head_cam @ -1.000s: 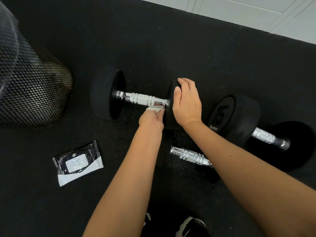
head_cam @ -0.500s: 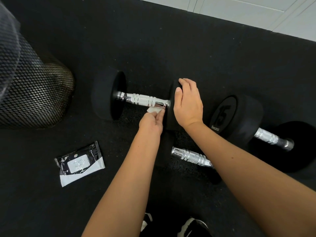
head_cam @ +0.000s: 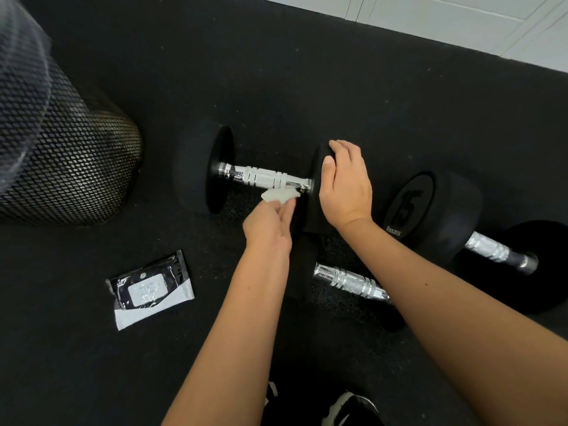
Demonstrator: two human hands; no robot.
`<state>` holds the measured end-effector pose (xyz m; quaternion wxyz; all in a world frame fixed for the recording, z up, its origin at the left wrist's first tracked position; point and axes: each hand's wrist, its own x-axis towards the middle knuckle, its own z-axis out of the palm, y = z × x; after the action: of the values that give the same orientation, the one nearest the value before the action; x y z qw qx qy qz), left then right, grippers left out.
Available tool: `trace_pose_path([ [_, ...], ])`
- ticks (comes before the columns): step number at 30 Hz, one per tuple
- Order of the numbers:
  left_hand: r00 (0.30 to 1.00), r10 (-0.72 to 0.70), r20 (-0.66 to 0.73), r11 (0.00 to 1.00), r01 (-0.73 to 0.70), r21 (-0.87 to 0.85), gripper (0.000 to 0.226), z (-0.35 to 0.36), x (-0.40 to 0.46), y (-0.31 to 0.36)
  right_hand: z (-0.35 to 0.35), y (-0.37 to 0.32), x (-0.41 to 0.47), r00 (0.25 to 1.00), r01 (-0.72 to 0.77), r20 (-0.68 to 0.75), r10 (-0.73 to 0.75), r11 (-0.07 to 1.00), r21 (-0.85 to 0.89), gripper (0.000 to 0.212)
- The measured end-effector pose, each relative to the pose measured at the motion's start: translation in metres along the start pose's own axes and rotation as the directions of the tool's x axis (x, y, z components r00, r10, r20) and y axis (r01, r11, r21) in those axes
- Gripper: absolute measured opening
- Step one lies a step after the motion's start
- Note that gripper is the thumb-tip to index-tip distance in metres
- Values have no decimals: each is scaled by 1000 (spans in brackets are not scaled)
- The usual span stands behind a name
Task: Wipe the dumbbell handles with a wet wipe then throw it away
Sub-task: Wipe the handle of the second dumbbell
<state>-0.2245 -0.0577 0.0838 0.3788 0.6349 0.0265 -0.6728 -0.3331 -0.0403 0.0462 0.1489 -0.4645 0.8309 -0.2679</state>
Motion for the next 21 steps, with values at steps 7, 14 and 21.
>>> trace_pose_path([
  [7,440,743,505,-102,-671,734,36,-24,43,36,-1,-1,0,1000,-9,6,9,1000,0,41],
  [14,420,323,848,-688,-512,515,61,-44,82,42,-3,-2,-2,1000,-17,11,17,1000,-6,42],
  [21,309,257,916,-732,-556,393,67,-46,84,33,-2,-3,-2,1000,-17,15,18,1000,-10,41],
])
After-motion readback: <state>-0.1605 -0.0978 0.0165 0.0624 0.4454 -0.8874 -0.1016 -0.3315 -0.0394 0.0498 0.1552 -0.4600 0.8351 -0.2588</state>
